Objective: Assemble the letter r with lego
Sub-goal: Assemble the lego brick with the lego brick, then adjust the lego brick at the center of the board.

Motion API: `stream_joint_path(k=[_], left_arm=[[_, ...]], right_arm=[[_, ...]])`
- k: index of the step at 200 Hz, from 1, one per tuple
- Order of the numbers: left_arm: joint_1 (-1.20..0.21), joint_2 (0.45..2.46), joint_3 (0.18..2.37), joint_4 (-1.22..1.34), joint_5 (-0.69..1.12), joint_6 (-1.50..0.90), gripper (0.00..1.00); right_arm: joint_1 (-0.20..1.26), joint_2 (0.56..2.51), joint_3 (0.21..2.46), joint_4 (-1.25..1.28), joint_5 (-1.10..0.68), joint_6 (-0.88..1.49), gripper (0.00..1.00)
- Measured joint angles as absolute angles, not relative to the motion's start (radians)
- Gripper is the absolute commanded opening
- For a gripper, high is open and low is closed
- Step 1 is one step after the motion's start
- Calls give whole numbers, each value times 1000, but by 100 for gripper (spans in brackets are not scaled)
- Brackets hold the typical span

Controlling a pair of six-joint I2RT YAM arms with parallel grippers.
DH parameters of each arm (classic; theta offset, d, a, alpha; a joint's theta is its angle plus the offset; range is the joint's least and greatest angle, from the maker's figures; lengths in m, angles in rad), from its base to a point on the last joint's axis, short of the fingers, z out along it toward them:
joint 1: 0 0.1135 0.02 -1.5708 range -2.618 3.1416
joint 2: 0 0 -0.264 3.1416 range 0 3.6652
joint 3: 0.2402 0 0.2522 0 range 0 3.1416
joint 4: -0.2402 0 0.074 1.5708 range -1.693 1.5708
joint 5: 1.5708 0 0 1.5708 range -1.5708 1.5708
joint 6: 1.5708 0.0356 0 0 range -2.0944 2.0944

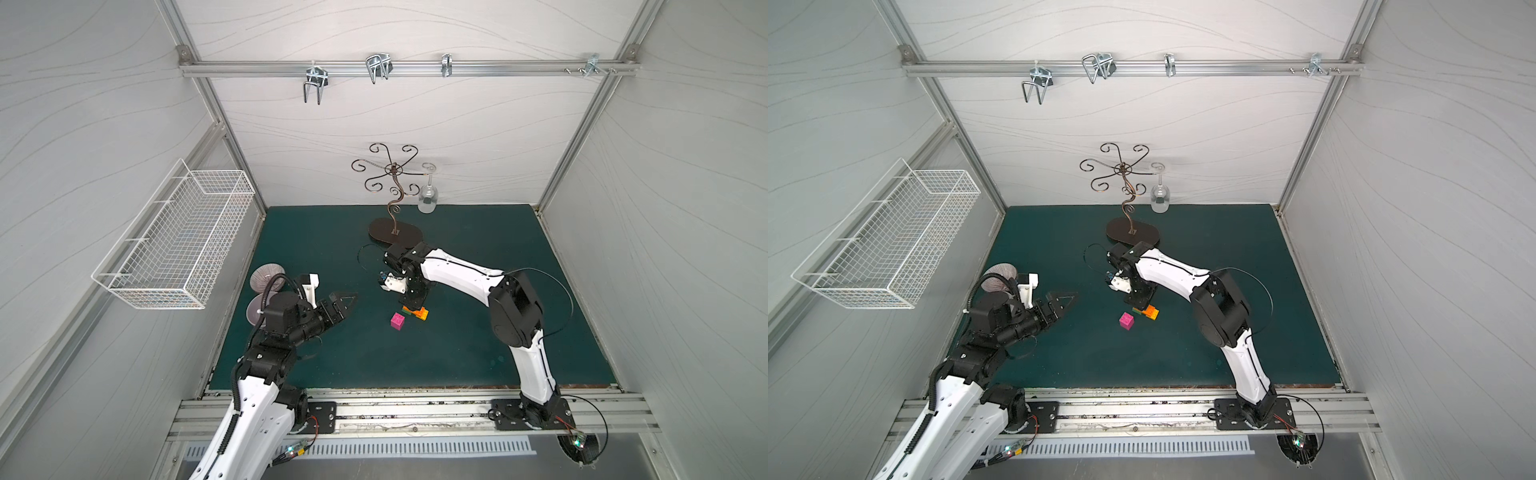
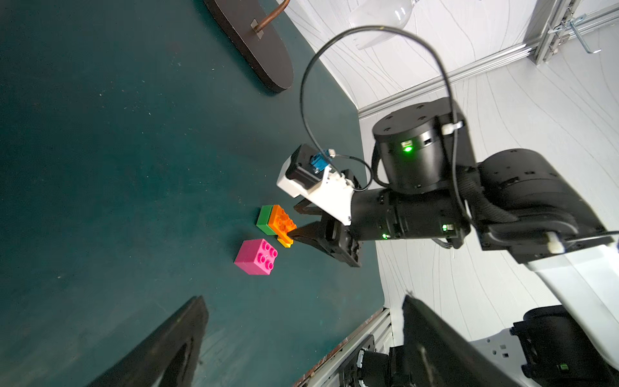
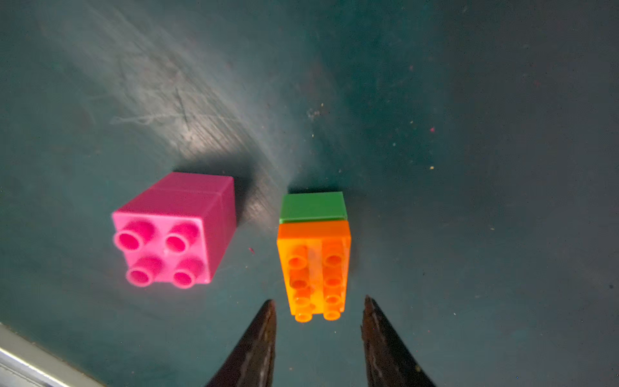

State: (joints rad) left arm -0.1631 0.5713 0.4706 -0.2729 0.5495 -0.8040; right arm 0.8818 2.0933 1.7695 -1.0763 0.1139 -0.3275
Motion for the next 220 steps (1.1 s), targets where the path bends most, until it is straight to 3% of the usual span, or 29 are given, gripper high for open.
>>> stream_joint_path(k=[14,34,134,220], left_arm=[[-163,569,471,-280,549,-802,94],[-163,568,471,-286,545,-800,94],[-165,528,471,-336,520,-783,94],[-165,516,471,-360,510,-774,94]], right_arm=[[881,2071,1782,-1075,114,-315,35],[874,2045,1783,-1068,105,-281,0],[825,2074,1768,-1047,-37,-149,0],[836,2169,1793,-1069,-49,-149,0]])
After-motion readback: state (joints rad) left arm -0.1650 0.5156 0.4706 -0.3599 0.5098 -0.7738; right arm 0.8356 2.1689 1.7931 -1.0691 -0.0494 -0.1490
